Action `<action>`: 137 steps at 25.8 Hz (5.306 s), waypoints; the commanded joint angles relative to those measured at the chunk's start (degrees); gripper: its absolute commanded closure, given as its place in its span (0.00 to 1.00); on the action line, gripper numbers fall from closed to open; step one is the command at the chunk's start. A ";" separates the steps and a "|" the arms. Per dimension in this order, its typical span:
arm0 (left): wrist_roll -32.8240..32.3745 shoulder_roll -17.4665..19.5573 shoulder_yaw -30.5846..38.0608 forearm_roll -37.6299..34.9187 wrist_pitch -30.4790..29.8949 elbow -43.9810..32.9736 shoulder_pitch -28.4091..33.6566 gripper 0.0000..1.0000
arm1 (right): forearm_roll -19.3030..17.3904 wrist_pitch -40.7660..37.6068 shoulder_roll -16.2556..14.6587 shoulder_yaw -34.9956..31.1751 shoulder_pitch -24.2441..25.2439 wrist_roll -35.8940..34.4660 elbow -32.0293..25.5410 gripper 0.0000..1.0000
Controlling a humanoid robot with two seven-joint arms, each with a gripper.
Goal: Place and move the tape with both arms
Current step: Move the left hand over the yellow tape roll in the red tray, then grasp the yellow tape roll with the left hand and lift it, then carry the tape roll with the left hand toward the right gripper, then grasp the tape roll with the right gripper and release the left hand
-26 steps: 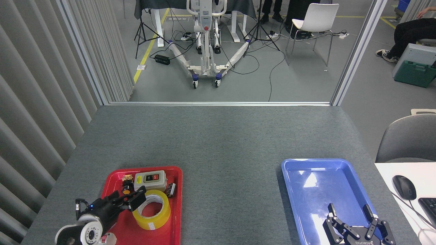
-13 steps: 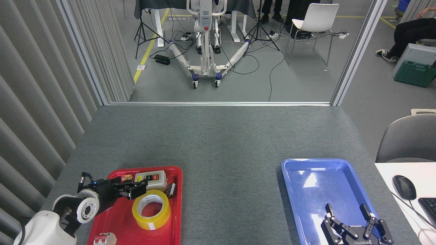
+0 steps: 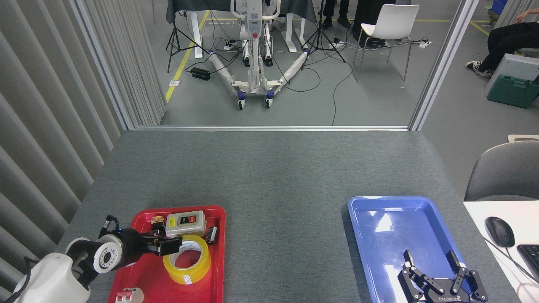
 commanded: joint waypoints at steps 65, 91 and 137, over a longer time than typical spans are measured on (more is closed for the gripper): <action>4.63 -8.96 -0.76 1.02 -31.12 16.12 -11.16 1.00 | 0.26 -4.11 0.85 -0.27 0.07 0.19 -0.36 0.01; 42.60 -39.37 -14.82 22.38 -49.85 40.99 -6.94 1.00 | 0.35 -41.82 0.67 -5.72 1.04 -7.29 0.16 0.00; 43.74 -38.67 -19.66 20.88 -49.85 36.60 -4.74 0.68 | -0.17 -44.46 0.67 5.45 -1.07 -7.46 -0.80 0.99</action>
